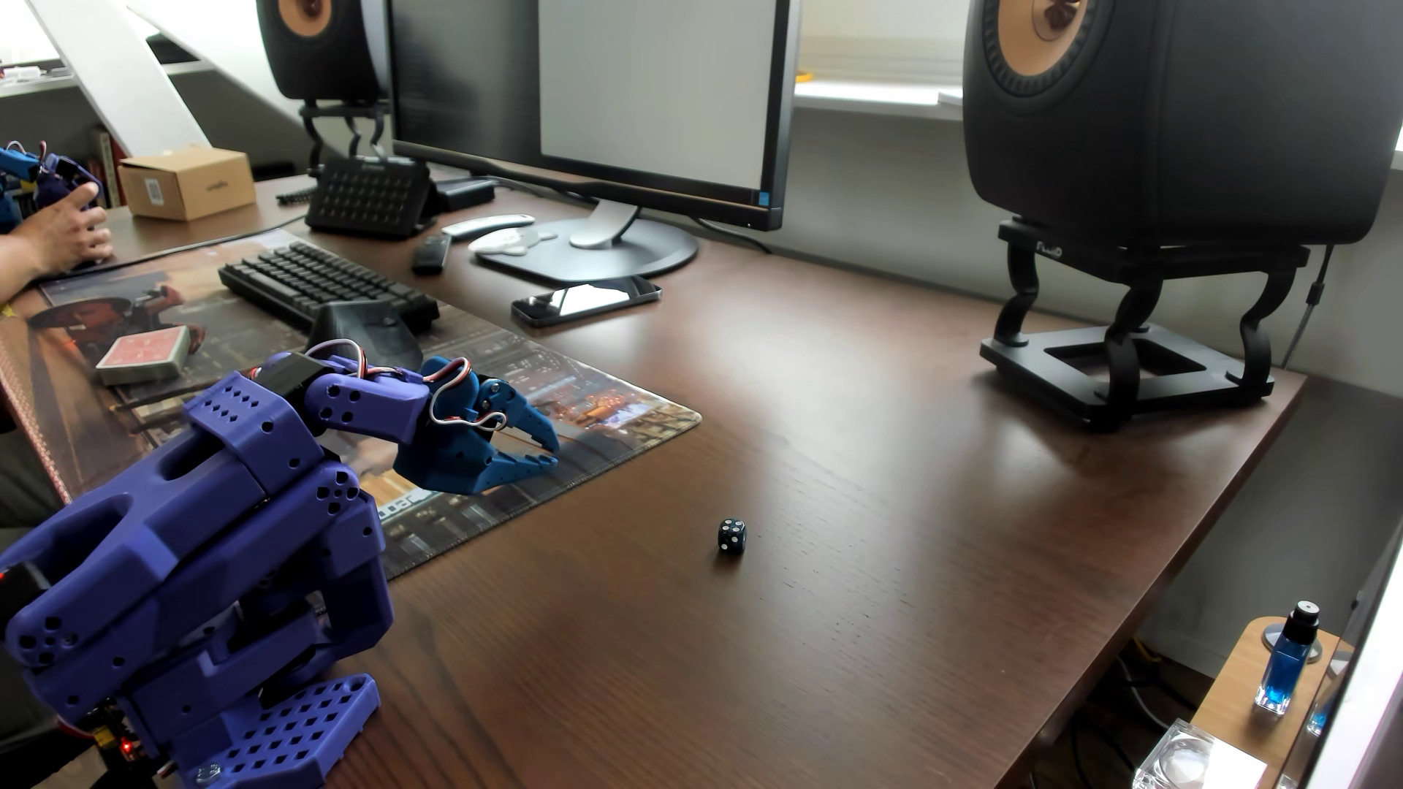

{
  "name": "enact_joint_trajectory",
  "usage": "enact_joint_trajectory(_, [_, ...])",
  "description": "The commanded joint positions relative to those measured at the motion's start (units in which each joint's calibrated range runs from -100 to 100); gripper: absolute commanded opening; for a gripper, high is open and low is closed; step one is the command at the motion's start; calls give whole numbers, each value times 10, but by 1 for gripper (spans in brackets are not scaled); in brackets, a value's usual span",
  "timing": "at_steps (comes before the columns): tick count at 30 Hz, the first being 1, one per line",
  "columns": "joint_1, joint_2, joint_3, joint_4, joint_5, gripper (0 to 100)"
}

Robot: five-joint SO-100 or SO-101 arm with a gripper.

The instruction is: Grab the blue dice

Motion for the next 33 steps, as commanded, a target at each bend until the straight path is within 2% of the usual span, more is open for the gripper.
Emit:
enact_joint_trajectory(1, [-5,-9,4,-9,-1,2])
enact_joint_trajectory(8, [30,-9,-13,-6,6,2])
enact_joint_trajectory(14, [44,18,-115,15,108,2])
enact_joint_trajectory(18, [45,87,-267,69,120,2])
enact_joint_trajectory(22, [39,292,-515,153,121,2])
enact_joint_trajectory(23, [39,425,-644,204,126,2])
enact_joint_trajectory(27, [39,713,-930,326,172,2])
enact_joint_trajectory(33, [53,1077,-1301,474,203,7])
